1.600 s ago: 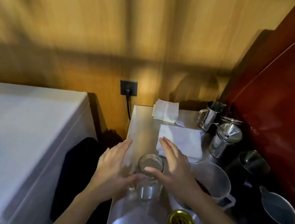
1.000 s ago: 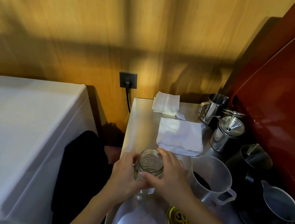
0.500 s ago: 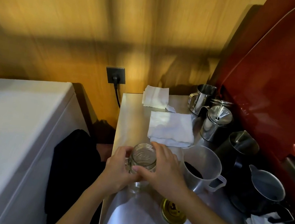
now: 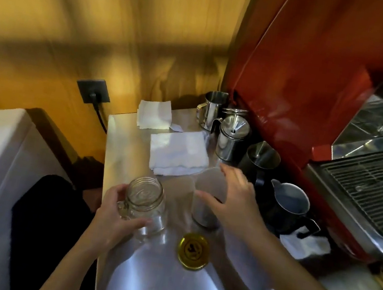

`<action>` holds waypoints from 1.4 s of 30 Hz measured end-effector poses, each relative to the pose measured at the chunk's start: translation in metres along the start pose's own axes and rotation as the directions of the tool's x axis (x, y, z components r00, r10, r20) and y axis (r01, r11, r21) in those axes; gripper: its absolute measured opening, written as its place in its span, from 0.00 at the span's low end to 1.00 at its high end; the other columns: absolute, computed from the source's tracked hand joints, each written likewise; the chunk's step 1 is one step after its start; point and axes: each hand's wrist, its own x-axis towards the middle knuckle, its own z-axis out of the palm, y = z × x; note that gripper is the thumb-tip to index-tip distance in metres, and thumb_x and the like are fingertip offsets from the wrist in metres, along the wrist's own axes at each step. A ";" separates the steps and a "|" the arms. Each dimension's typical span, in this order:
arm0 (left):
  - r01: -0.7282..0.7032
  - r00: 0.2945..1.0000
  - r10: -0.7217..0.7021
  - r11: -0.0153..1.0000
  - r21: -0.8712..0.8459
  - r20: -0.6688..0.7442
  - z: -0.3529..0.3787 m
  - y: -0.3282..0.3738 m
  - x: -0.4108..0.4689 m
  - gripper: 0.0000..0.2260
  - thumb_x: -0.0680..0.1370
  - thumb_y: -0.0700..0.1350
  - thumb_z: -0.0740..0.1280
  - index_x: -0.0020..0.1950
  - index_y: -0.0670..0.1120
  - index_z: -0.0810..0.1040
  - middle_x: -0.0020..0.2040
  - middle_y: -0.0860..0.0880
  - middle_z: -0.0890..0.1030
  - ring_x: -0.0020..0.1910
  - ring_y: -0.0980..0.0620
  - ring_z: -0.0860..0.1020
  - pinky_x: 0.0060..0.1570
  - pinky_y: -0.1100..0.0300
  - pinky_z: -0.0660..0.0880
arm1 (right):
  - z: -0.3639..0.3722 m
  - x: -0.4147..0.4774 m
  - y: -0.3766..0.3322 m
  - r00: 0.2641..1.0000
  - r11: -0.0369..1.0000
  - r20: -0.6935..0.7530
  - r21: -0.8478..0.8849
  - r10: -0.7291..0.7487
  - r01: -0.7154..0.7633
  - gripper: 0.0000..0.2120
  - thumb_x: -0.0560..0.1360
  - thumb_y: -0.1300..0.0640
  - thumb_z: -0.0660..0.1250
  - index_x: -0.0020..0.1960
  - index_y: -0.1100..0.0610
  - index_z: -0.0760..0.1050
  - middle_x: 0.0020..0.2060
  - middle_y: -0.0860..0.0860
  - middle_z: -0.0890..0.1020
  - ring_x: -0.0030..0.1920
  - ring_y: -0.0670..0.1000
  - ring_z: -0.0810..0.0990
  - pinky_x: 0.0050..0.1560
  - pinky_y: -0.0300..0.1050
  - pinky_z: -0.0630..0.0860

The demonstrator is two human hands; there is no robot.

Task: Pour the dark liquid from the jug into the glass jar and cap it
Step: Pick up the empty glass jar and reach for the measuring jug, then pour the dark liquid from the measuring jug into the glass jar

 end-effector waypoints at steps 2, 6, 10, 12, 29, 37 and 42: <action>-0.024 1.000 0.024 1.000 -0.015 0.012 0.002 0.001 0.000 0.38 0.55 0.46 0.81 0.61 0.50 0.67 0.58 0.48 0.73 0.57 0.49 0.73 0.57 0.58 0.68 | -0.005 -0.006 0.011 0.999 0.999 -0.034 -0.030 0.042 -0.043 0.35 0.66 0.40 0.70 0.65 0.58 0.65 0.59 0.56 0.74 0.61 0.55 0.70 0.59 0.51 0.63; -0.039 0.999 0.039 0.999 -0.031 0.020 0.004 0.002 0.001 0.37 0.58 0.38 0.81 0.62 0.47 0.67 0.59 0.46 0.72 0.56 0.51 0.72 0.54 0.61 0.68 | -0.007 -0.017 0.031 0.988 0.988 -0.024 -0.028 0.153 -0.154 0.39 0.65 0.35 0.68 0.67 0.56 0.63 0.63 0.56 0.72 0.62 0.56 0.68 0.60 0.53 0.62; -0.036 0.999 0.037 0.999 -0.041 0.016 0.003 0.001 0.001 0.38 0.60 0.37 0.81 0.63 0.47 0.66 0.59 0.47 0.72 0.58 0.49 0.72 0.54 0.59 0.68 | -0.007 -0.023 0.043 0.958 0.963 0.099 -0.011 0.271 -0.271 0.49 0.58 0.26 0.63 0.69 0.53 0.57 0.67 0.54 0.67 0.65 0.56 0.64 0.64 0.55 0.58; -0.044 0.999 0.044 0.998 -0.044 0.015 0.003 0.000 0.000 0.36 0.60 0.37 0.81 0.62 0.49 0.66 0.58 0.47 0.72 0.57 0.50 0.71 0.52 0.62 0.68 | -0.006 -0.024 0.048 0.949 0.961 0.154 -0.016 0.276 -0.277 0.44 0.58 0.29 0.67 0.65 0.52 0.63 0.62 0.51 0.69 0.62 0.54 0.67 0.61 0.51 0.59; 0.048 0.998 -0.042 0.993 -0.110 0.055 0.002 0.008 -0.011 0.40 0.53 0.59 0.79 0.61 0.57 0.66 0.64 0.45 0.72 0.62 0.48 0.74 0.64 0.45 0.72 | -0.010 0.001 0.028 0.949 0.756 0.196 0.575 0.245 -0.314 0.04 0.72 0.65 0.67 0.38 0.60 0.75 0.34 0.56 0.76 0.34 0.48 0.73 0.32 0.34 0.69; 0.065 0.997 -0.059 0.990 -0.127 0.048 0.003 0.008 -0.011 0.38 0.53 0.63 0.79 0.59 0.61 0.67 0.64 0.45 0.73 0.63 0.47 0.74 0.65 0.43 0.71 | -0.015 0.005 0.021 0.986 0.722 0.123 0.672 0.111 -0.165 0.07 0.74 0.64 0.64 0.40 0.55 0.77 0.33 0.45 0.79 0.37 0.41 0.75 0.39 0.33 0.70; 0.054 0.997 -0.046 0.988 -0.143 0.056 0.003 0.007 -0.011 0.38 0.54 0.61 0.80 0.59 0.63 0.66 0.65 0.45 0.72 0.64 0.47 0.73 0.66 0.43 0.70 | -0.013 0.015 0.015 0.993 0.636 0.082 0.762 0.084 -0.117 0.07 0.76 0.61 0.60 0.46 0.57 0.77 0.30 0.42 0.80 0.34 0.40 0.74 0.34 0.30 0.69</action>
